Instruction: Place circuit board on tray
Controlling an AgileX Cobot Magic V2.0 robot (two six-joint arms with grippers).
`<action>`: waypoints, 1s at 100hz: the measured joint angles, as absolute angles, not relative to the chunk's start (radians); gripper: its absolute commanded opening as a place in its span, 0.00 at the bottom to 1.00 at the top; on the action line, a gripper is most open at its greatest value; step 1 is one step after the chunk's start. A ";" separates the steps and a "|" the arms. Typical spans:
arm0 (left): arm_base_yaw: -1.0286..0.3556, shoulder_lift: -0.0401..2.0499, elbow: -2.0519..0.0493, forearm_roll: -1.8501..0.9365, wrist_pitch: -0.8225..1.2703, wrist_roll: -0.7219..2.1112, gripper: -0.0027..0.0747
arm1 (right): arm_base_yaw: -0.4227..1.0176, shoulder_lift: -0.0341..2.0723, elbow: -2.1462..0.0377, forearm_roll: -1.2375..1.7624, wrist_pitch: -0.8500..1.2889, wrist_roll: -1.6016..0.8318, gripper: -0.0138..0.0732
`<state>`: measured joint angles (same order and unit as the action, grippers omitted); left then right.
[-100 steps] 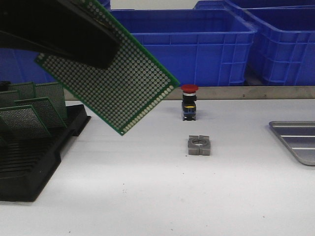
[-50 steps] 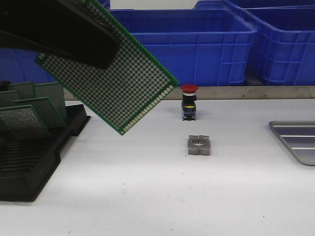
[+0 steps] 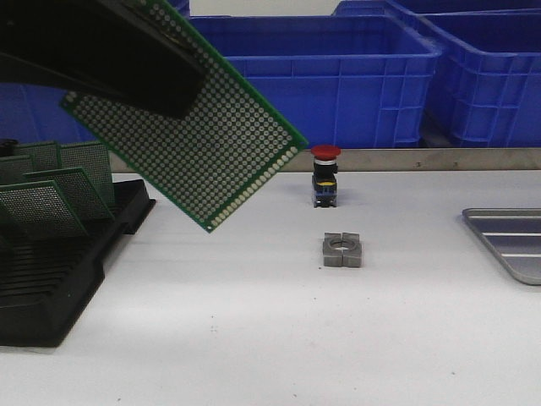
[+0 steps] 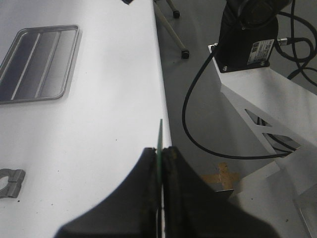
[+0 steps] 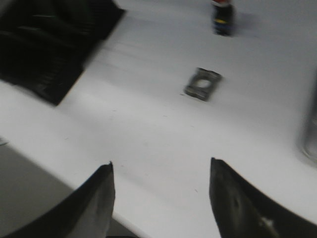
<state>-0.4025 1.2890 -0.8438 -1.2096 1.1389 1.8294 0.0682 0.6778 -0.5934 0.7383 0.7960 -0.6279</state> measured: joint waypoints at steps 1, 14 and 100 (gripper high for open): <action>-0.402 1.289 -0.844 -1.210 1.139 1.829 0.01 | 0.074 0.682 -0.593 0.758 0.796 -0.647 0.72; -0.402 1.289 -0.844 -1.210 1.139 1.829 0.01 | 0.185 0.729 -0.593 0.889 0.794 -0.992 0.72; -0.402 1.289 -0.844 -1.210 1.139 1.829 0.01 | 0.670 1.260 -0.789 1.033 0.660 -1.360 0.43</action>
<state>-0.4025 1.2890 -0.8438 -1.2096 1.1389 1.8294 0.6697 1.2603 -0.7888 1.0329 0.6600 -1.3595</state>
